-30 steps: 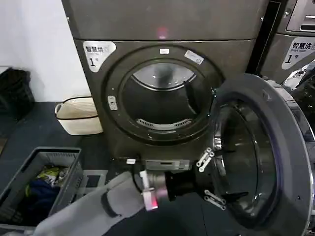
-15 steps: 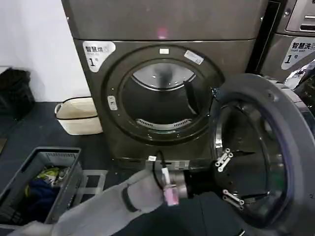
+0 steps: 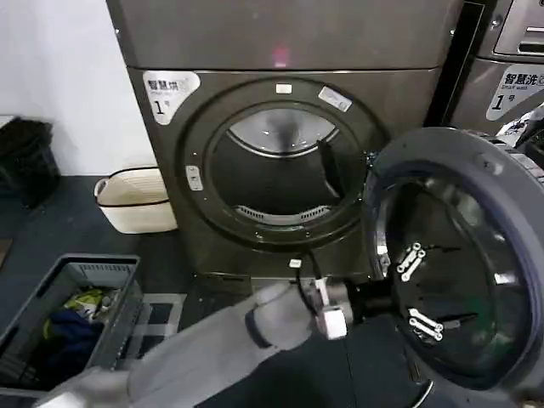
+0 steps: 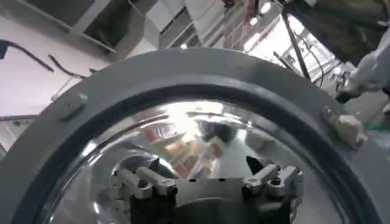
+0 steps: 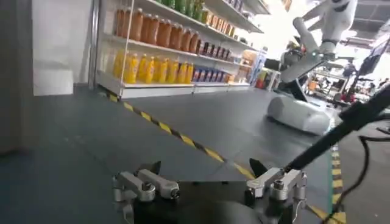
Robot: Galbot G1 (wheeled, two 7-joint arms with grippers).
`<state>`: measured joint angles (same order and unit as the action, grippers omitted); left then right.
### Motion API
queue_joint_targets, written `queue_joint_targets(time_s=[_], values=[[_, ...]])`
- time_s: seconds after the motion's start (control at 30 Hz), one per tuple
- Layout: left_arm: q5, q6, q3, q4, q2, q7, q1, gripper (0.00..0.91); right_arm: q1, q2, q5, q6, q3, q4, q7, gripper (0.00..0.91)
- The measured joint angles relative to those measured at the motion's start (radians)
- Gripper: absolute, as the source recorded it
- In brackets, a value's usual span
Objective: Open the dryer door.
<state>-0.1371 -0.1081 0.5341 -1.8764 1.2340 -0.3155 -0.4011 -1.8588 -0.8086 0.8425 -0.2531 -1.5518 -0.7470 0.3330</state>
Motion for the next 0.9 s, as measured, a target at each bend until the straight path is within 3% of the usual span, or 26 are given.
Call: queue_joint_targets(time_s=[0.57, 0.9], values=[[0.161, -0.058, -0.001, 0.219, 0.187, 0.054, 0.061, 0.907, -0.098, -0.111, 0.009, 0.001, -0.048, -0.18, -0.008, 0.907], [0.215, -0.071, -0.006, 0.384, 0.306, 0.097, 0.095, 0.907, -0.114, -0.141, 0.008, -0.004, -0.054, -0.235, -0.005, 0.907]])
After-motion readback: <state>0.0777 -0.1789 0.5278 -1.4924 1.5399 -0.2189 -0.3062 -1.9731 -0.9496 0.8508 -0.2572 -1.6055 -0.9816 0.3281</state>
